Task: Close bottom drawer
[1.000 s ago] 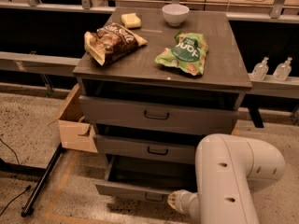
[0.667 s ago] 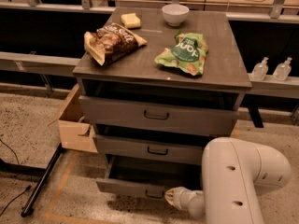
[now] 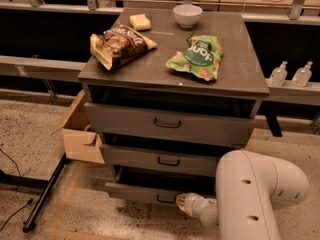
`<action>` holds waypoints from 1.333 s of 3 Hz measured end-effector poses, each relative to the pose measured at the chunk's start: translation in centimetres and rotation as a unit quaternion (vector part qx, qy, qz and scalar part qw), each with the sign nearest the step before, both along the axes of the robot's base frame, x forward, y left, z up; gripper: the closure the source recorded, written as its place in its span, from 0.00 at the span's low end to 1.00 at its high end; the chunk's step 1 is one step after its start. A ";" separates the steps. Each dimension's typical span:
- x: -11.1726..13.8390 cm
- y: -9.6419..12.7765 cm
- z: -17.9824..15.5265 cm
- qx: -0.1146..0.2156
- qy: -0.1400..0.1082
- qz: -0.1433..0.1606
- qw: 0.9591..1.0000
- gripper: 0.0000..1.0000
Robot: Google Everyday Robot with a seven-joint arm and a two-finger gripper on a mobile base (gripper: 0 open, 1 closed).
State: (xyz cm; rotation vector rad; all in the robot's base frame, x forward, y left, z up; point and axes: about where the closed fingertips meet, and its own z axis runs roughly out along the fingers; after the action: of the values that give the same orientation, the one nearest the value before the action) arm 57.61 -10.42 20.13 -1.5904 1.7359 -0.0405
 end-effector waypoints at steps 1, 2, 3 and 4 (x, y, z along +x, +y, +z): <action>1.9 0.2 0.2 0.013 -0.023 -0.006 1.000 1.00; 3.1 0.0 0.2 0.018 -0.036 -0.013 0.999 1.00; 5.6 -0.5 0.1 0.025 -0.057 -0.023 0.998 1.00; 6.4 -0.7 0.1 0.029 -0.059 -0.024 0.998 1.00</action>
Offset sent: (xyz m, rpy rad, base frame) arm 0.0462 -0.0063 0.0022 0.0468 -0.1035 -0.0444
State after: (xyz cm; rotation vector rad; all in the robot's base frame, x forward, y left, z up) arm 64.01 -11.08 20.27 -1.4748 1.6691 -0.1059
